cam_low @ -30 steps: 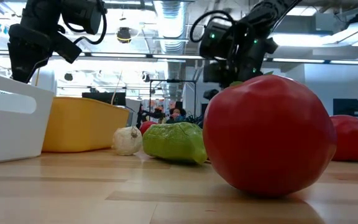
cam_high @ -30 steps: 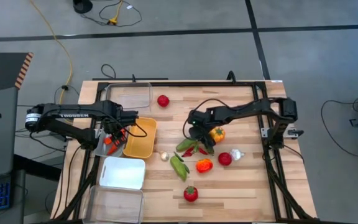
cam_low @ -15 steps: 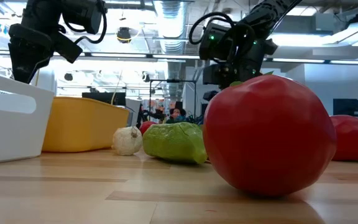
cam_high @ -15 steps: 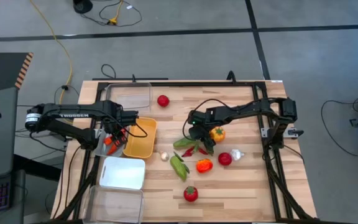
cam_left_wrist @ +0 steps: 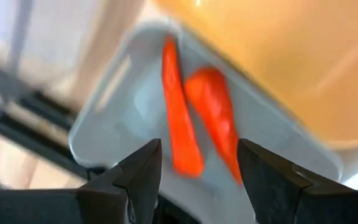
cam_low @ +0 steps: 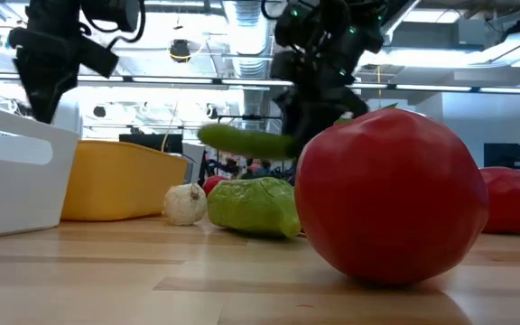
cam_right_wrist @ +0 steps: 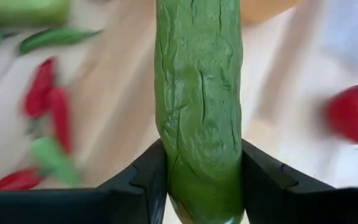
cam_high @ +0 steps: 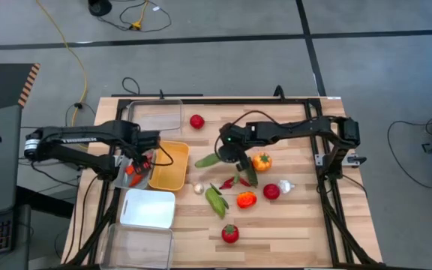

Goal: Sort produce into baskets
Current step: Put the top cucumber into the yellow bin

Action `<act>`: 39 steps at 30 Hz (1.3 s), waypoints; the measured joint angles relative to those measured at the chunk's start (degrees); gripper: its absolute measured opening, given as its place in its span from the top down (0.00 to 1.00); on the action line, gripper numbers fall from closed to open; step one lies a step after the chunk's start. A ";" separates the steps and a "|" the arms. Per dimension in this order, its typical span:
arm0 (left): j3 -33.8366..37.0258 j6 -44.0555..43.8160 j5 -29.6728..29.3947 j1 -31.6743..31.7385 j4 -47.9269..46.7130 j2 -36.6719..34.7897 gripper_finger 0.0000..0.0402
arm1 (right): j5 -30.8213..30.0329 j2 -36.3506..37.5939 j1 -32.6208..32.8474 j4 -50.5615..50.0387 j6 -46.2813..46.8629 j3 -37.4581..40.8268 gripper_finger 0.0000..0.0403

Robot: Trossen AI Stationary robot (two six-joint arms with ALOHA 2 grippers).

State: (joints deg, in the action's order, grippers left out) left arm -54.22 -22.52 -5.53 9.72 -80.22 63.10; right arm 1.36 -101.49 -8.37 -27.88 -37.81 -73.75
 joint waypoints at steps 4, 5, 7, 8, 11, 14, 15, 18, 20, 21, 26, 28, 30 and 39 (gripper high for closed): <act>0.00 0.67 -1.61 0.02 7.76 -3.67 0.51 | -1.31 0.00 -0.18 5.12 -2.44 -1.85 0.54; 0.00 1.16 -1.63 0.02 9.79 -4.47 0.51 | -1.31 0.00 -0.18 6.63 -2.91 -2.04 0.53; -0.02 1.97 -1.63 0.02 13.73 -5.70 0.51 | -1.31 0.00 -0.14 9.84 -3.80 -2.06 0.52; -0.02 1.99 -1.63 0.02 15.39 -6.13 0.51 | -1.30 0.00 -0.13 11.08 -4.25 -2.06 0.52; -0.02 1.95 -1.63 0.02 20.39 -6.61 0.51 | -1.29 0.00 -0.12 13.70 -4.71 -2.06 0.52; -0.02 3.69 -1.10 0.02 25.68 -6.17 0.51 | -1.31 0.00 -0.12 15.12 -4.71 -2.06 0.52; -0.02 4.95 -0.70 0.02 27.67 -5.77 0.51 | -1.31 0.00 -0.12 15.57 -4.71 -2.06 0.52; -0.02 9.58 0.87 -0.01 32.22 -4.60 0.51 | -1.33 0.00 -0.12 16.45 -4.55 -2.06 0.52; -0.03 13.32 1.86 -0.01 34.21 -3.67 0.51 | -1.33 0.00 -0.12 17.28 -3.48 -2.06 0.52; -0.04 15.32 2.02 -0.01 34.42 -3.18 0.51 | -1.33 0.00 -0.12 17.85 -2.52 -2.06 0.52; -0.04 22.58 1.77 -0.01 35.28 -0.45 0.51 | -1.37 0.00 -0.12 19.51 0.17 -2.06 0.52; -0.04 24.19 1.76 -0.03 35.60 0.48 0.51 | -1.37 0.00 -0.12 19.40 0.35 -2.06 0.52; -0.04 24.83 1.76 -0.03 36.24 1.10 0.51 | -1.38 0.00 -0.12 19.32 1.85 -2.06 0.52; -1.29 24.90 1.56 -0.02 31.77 -0.16 0.51 | -1.51 0.00 0.43 17.64 5.20 -2.06 0.52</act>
State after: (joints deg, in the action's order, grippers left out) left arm -55.50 2.37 -3.97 9.70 -48.45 62.94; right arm -0.14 -101.49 -7.94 -10.24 -32.60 -75.81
